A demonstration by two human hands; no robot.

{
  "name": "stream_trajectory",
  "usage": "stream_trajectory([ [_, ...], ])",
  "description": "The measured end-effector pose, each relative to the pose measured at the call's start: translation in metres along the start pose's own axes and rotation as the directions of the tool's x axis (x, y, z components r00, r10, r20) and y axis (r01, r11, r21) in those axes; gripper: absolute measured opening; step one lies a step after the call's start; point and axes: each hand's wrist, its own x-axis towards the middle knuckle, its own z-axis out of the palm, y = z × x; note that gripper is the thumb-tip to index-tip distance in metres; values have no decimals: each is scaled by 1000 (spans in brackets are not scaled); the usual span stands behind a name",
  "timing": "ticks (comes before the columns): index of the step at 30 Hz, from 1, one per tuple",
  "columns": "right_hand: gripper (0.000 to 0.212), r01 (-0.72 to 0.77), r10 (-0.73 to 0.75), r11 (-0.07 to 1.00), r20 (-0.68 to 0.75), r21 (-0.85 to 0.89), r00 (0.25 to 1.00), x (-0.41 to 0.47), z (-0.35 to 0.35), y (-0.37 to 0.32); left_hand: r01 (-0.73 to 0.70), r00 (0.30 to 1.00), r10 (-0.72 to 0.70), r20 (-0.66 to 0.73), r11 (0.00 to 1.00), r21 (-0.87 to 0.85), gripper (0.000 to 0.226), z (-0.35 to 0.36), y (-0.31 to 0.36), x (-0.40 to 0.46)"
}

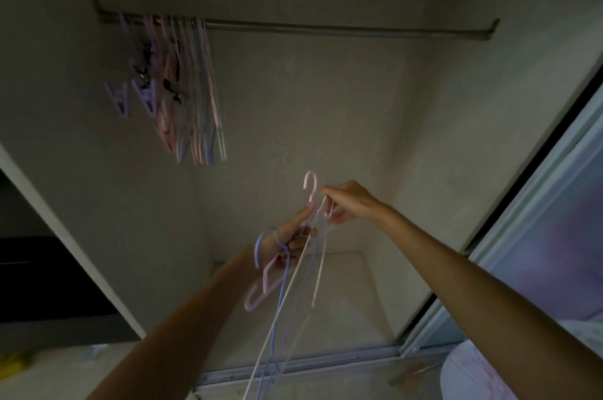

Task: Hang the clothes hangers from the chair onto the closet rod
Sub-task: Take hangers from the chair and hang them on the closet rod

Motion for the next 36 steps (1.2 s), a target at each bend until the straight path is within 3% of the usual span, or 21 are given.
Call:
stream_trajectory([
  [2,31,-183,182,983,49,28,982,-4,1,-2,27,998,-20,-58,994,109,51,-6,-6,14],
  [4,44,-331,335,942,180,-50,925,-8,0,-1,43,991,-10,-131,966,255,46,-13,-13,24],
  [7,47,-386,382,921,319,-53,867,-8,1,3,18,987,48,-154,916,401,38,-17,-16,19],
  [10,38,-387,353,916,249,105,902,-8,-4,10,-13,980,83,-182,934,358,33,-41,-8,20],
  [13,29,-332,309,912,129,241,942,-11,-17,23,-3,929,116,-352,953,304,27,-73,-3,26],
  [16,26,-312,321,834,59,456,945,-12,-30,33,22,880,127,-457,952,307,31,-103,-5,36],
  [19,30,-381,421,760,48,527,906,-9,-31,45,92,913,56,-403,937,338,30,-116,-8,36],
  [22,36,-326,424,824,-121,464,898,-1,-28,55,47,963,50,-267,938,343,46,-130,-14,51],
  [23,36,-296,400,844,-159,447,902,2,-27,57,53,965,35,-260,945,323,45,-127,-12,48],
  [25,36,-211,319,866,-176,453,931,6,-25,59,32,956,40,-290,970,239,13,-119,-6,43],
  [28,36,8,75,918,-193,396,978,11,-26,42,40,939,-16,-344,997,61,49,-116,9,44],
  [31,36,262,-201,924,-231,277,952,13,-30,0,42,940,-66,-335,996,-80,56,-109,41,33],
  [33,36,358,-310,903,-215,240,926,17,-34,-32,11,946,-52,-319,992,-128,66,-100,60,26],
  [36,37,439,-401,869,-196,227,895,31,-36,-73,-33,924,-13,-383,993,-115,45,-85,82,24],
])
